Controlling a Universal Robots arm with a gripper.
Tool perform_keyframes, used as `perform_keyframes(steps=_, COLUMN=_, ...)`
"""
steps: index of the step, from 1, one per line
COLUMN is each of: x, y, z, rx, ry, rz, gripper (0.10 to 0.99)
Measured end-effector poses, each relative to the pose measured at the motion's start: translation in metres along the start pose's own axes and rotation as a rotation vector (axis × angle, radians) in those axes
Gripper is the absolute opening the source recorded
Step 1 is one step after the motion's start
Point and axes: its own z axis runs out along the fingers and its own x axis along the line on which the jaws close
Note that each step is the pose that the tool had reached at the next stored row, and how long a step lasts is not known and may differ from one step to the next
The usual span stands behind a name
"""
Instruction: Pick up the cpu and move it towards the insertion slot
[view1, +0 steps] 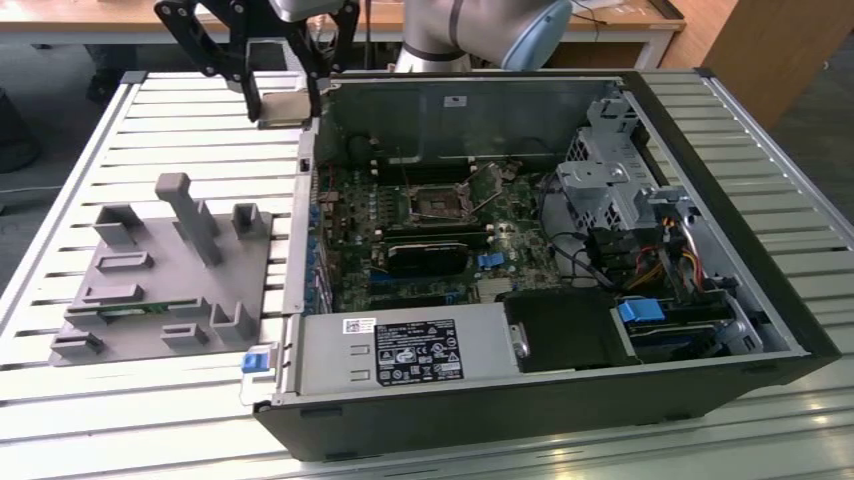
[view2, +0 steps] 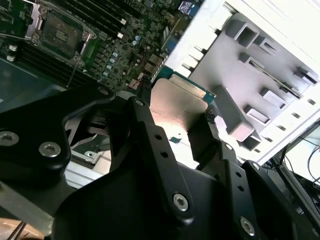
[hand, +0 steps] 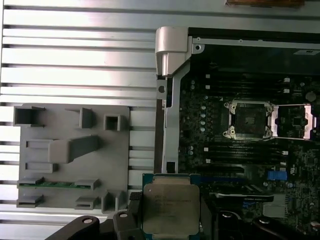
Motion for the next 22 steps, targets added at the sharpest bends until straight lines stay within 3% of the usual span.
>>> perform_keyframes(steps=22, x=-0.0268, y=-0.0002, z=0.0000, rx=0.000, ry=0.0000, rz=0.000, gripper=0.541)
